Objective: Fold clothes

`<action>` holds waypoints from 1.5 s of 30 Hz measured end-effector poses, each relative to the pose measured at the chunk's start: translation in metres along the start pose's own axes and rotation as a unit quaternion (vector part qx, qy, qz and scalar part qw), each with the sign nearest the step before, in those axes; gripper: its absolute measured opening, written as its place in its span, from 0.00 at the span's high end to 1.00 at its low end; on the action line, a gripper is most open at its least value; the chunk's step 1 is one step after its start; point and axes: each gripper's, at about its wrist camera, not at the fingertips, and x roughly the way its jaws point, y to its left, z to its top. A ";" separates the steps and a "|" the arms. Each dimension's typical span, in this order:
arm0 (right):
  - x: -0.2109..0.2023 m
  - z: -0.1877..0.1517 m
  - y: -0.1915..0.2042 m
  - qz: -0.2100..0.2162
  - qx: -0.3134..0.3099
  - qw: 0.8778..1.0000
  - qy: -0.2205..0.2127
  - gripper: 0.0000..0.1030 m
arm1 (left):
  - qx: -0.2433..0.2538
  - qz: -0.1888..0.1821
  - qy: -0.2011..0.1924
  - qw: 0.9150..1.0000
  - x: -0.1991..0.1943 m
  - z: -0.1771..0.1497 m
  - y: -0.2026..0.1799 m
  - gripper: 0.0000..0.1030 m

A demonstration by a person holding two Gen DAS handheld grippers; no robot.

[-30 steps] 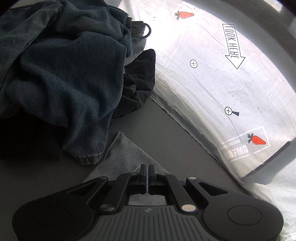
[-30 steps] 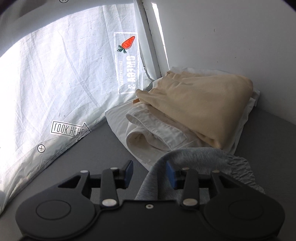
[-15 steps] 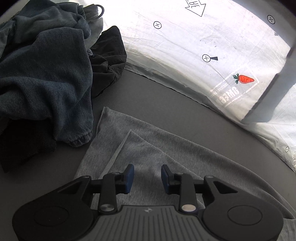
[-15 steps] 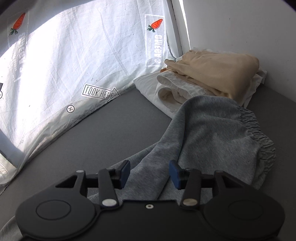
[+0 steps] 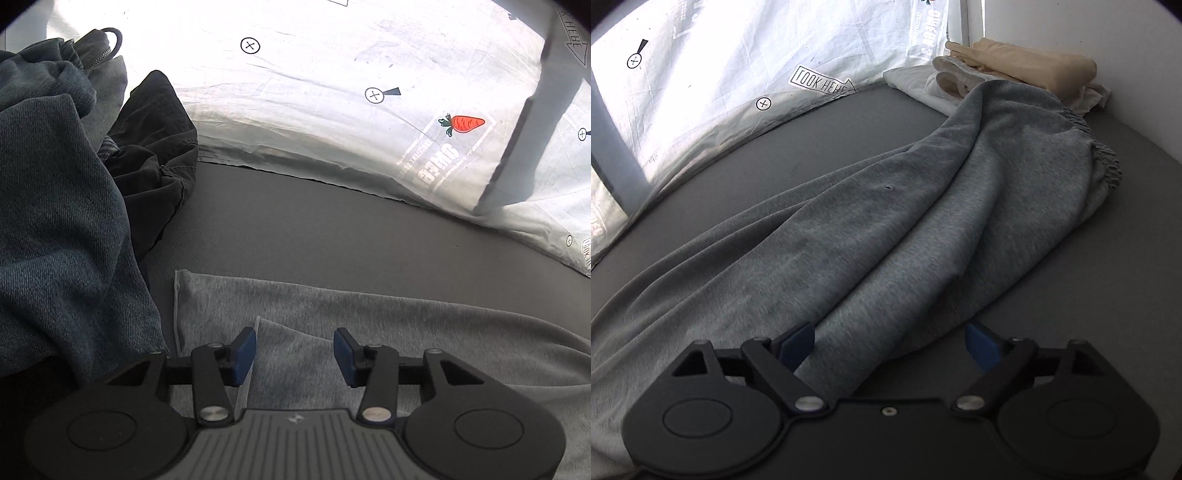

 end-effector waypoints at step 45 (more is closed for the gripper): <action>0.063 0.111 -0.026 -0.026 0.056 0.997 -0.041 0.41 | -0.100 0.070 -0.069 0.990 -0.019 0.029 0.038 0.99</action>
